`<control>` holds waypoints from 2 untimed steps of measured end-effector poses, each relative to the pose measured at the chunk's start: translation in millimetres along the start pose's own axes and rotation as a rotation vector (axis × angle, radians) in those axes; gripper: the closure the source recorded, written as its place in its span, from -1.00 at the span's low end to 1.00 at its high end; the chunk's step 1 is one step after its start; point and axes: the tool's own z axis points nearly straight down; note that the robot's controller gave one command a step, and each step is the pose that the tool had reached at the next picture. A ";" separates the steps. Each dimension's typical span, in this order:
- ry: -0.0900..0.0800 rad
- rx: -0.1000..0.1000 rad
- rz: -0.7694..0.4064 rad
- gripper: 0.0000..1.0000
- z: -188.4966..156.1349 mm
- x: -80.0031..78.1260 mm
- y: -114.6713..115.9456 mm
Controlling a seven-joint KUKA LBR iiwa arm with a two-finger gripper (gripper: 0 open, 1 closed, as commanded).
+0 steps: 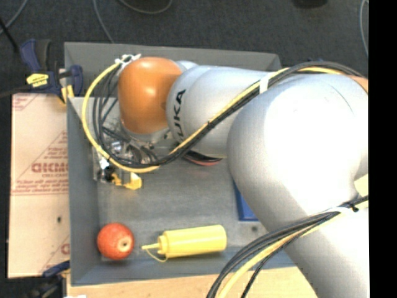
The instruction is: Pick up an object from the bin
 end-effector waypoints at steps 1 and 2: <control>0.000 0.000 0.002 1.00 0.0 0.0 0.0; 0.009 0.000 0.002 -1.00 4.2 3.0 0.0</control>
Offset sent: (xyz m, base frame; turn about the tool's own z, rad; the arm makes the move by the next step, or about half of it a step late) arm 0.0000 0.0000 0.0000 0.0000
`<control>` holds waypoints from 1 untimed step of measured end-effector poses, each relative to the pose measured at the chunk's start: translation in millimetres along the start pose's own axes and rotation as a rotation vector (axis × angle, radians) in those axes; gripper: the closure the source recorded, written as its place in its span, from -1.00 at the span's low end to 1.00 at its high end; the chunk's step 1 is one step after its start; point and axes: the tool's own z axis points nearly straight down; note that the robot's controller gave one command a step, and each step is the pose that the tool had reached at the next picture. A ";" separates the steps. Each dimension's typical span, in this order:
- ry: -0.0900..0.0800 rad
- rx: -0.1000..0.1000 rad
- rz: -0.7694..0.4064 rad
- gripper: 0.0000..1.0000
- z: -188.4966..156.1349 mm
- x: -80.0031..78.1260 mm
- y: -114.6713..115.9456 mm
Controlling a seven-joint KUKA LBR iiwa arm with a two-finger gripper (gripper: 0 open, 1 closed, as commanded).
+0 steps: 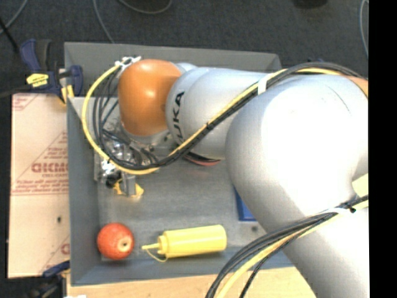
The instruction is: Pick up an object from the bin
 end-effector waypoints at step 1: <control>-0.002 0.000 -0.001 1.00 -3.0 -1.3 0.1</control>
Offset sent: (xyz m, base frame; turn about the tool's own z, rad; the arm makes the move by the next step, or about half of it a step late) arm 0.0000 0.0000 0.0000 0.0000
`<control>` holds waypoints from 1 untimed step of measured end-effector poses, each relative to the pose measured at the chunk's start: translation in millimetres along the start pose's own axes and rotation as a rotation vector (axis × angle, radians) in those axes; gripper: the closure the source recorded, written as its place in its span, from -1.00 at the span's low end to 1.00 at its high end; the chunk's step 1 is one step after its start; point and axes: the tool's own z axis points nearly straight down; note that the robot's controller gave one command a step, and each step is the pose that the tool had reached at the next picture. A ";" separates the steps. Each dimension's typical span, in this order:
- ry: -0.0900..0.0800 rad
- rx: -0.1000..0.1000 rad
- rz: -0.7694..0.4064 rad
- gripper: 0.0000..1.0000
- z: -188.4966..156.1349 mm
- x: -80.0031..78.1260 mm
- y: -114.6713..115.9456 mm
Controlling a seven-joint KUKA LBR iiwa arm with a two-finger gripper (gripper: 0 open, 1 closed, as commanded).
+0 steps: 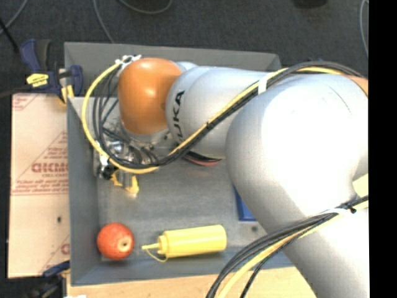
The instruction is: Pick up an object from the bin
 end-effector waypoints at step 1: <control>0.000 0.000 0.000 1.00 -0.1 0.0 0.0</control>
Offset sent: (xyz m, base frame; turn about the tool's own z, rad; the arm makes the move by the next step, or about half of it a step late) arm -0.0007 0.0080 0.0253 -0.0043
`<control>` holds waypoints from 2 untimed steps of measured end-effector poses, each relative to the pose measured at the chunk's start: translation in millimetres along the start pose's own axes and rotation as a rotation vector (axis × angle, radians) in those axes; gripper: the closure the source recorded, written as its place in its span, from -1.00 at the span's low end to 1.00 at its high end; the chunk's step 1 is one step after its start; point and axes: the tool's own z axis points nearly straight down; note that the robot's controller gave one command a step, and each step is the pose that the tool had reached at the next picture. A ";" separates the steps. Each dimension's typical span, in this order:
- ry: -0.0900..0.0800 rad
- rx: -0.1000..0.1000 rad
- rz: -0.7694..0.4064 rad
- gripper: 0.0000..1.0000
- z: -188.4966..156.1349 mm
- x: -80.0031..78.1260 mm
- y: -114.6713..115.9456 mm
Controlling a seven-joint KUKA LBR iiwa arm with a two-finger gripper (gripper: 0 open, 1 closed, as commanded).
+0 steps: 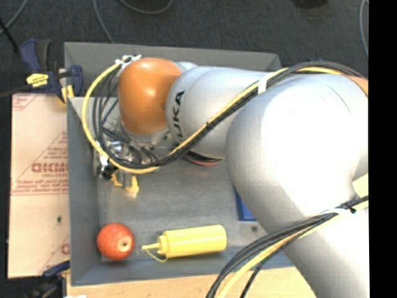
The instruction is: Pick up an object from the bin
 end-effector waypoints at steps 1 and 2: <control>-0.005 -0.001 -0.005 1.00 -20.3 -2.2 5.1; -0.008 -0.003 0.007 1.00 -19.8 -4.9 5.7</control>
Offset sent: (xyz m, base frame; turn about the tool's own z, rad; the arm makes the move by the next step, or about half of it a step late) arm 0.0026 0.0026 -0.0049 0.0362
